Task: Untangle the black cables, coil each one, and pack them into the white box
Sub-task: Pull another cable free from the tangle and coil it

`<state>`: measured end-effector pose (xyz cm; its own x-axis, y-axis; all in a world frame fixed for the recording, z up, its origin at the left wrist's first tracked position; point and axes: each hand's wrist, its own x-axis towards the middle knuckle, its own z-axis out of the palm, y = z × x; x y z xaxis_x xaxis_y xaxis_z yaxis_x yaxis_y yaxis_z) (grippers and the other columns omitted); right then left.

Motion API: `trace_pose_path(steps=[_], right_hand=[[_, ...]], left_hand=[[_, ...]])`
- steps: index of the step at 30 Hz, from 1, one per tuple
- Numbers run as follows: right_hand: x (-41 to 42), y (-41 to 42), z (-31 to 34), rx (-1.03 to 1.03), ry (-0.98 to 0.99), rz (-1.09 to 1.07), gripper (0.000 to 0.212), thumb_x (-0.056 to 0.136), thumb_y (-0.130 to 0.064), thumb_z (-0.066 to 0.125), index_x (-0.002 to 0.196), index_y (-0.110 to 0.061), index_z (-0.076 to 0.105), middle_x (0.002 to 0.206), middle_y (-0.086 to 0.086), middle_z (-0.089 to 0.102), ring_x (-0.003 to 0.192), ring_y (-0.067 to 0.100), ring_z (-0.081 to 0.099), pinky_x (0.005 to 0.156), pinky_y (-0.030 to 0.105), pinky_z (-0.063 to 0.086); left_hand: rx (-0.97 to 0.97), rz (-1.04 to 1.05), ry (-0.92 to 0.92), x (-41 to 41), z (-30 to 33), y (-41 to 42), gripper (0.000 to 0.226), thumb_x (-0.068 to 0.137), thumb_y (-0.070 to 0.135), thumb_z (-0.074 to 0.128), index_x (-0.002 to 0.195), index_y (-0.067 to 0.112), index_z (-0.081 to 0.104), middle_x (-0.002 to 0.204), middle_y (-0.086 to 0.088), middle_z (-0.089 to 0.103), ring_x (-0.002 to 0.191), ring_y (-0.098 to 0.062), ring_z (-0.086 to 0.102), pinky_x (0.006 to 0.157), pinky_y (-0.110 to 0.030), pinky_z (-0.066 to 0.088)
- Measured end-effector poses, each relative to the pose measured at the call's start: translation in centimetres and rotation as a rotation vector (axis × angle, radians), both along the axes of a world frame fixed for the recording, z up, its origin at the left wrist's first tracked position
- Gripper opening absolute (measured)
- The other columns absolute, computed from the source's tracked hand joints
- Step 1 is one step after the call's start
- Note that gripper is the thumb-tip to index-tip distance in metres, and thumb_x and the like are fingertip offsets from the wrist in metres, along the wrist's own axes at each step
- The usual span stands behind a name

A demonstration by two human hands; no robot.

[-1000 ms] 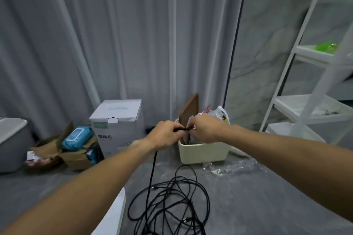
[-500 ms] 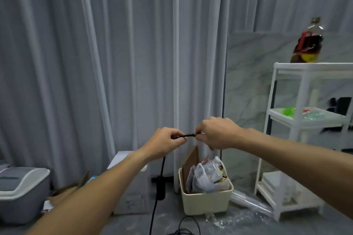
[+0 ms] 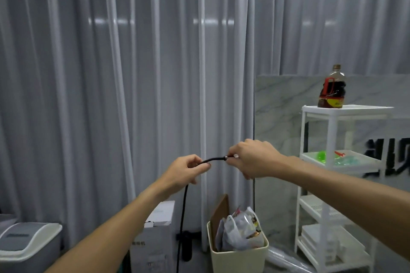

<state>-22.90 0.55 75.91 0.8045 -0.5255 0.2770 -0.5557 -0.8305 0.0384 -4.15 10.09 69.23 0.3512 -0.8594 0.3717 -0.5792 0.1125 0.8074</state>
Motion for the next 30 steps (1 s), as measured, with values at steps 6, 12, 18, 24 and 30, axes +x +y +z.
trace_pose_path(steps=[6, 12, 18, 24, 30], right_hand=[[0.7, 0.8, 1.2, -0.061, -0.013, -0.017, 0.025, 0.098, -0.04, 0.05, 0.113, -0.031, 0.068, 0.086, -0.003, 0.066, 0.09, 0.021, 0.066, 0.069, 0.03, 0.046], [2.1, 1.0, -1.6, 0.08, -0.114, 0.024, 0.024, 0.096, -0.036, 0.053, 0.091, -0.018, 0.068, 0.091, -0.001, 0.052, 0.094, 0.025, 0.059, 0.072, 0.034, 0.047], [4.3, 2.2, -3.3, 0.304, -0.289, 0.161, 0.018, 0.098, -0.011, 0.04, 0.083, -0.015, 0.05, 0.077, -0.001, 0.052, 0.074, 0.02, 0.053, 0.054, 0.026, 0.036], [4.0, 2.5, -2.4, 0.539, -0.488, 0.226, 0.028, 0.101, -0.013, 0.041, 0.108, -0.011, 0.067, 0.101, 0.0, 0.065, 0.095, 0.016, 0.058, 0.067, 0.02, 0.043], [2.9, 0.8, -0.8, 0.654, -0.791, 0.084, 0.031, 0.099, -0.01, 0.041, 0.106, -0.015, 0.071, 0.098, 0.002, 0.065, 0.09, 0.016, 0.057, 0.074, 0.026, 0.046]], left_hand=[[-0.086, 0.045, -0.008, -1.1, 1.8, 1.1, 0.023, 0.099, 0.031, 0.058, 0.095, 0.014, 0.072, 0.066, 0.018, 0.058, 0.063, 0.003, 0.047, 0.058, -0.007, 0.035], [-0.037, 0.085, -0.107, -1.7, 2.0, 1.1, 0.023, 0.097, 0.034, 0.061, 0.092, 0.016, 0.075, 0.076, 0.001, 0.059, 0.07, -0.007, 0.046, 0.058, -0.012, 0.034], [0.011, 0.086, -0.151, -1.9, 2.7, 1.1, 0.023, 0.097, 0.031, 0.061, 0.094, 0.01, 0.073, 0.09, -0.006, 0.071, 0.081, -0.01, 0.055, 0.074, -0.023, 0.041], [0.047, 0.069, 0.053, -1.6, 2.2, 3.1, 0.032, 0.096, 0.046, 0.058, 0.093, 0.014, 0.057, 0.067, 0.005, 0.044, 0.06, -0.011, 0.039, 0.058, -0.024, 0.036], [0.105, 0.059, 0.098, -0.2, -0.9, 5.3, 0.039, 0.101, 0.045, 0.048, 0.095, 0.01, 0.064, 0.063, 0.006, 0.038, 0.058, -0.009, 0.04, 0.063, -0.026, 0.043]])
